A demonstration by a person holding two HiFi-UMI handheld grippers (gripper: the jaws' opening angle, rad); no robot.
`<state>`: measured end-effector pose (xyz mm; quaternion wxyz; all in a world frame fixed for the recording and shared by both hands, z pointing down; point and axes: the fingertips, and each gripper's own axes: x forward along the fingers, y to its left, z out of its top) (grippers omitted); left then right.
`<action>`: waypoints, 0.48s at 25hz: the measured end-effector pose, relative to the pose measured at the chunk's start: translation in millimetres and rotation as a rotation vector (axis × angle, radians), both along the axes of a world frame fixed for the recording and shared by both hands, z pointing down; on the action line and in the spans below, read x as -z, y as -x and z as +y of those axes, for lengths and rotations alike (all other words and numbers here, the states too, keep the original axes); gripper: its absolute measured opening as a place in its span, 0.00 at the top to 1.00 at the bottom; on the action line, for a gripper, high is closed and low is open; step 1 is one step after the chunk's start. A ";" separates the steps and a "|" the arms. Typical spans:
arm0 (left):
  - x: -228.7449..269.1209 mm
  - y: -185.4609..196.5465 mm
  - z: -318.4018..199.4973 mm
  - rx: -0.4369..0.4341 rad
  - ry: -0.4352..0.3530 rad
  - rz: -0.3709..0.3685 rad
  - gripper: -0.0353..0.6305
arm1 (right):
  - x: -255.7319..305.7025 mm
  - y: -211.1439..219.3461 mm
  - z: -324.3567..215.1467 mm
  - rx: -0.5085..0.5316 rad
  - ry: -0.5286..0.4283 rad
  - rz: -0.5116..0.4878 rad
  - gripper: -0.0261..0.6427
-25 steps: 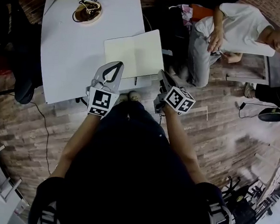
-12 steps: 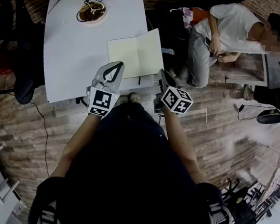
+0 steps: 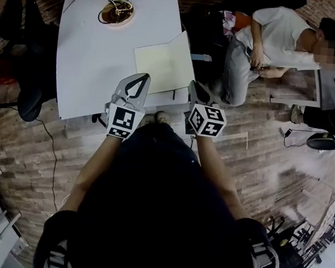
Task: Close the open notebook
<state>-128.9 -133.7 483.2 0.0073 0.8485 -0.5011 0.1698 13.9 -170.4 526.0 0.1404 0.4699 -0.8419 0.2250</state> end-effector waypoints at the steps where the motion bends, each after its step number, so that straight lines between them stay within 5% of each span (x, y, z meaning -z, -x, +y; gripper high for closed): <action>1: -0.3 1.4 0.7 0.002 0.000 0.000 0.95 | 0.8 2.5 0.4 0.008 -0.008 0.015 0.93; 12: -3.1 18.1 10.7 0.031 0.003 0.001 0.95 | 7.6 30.3 9.3 0.090 -0.086 0.135 0.93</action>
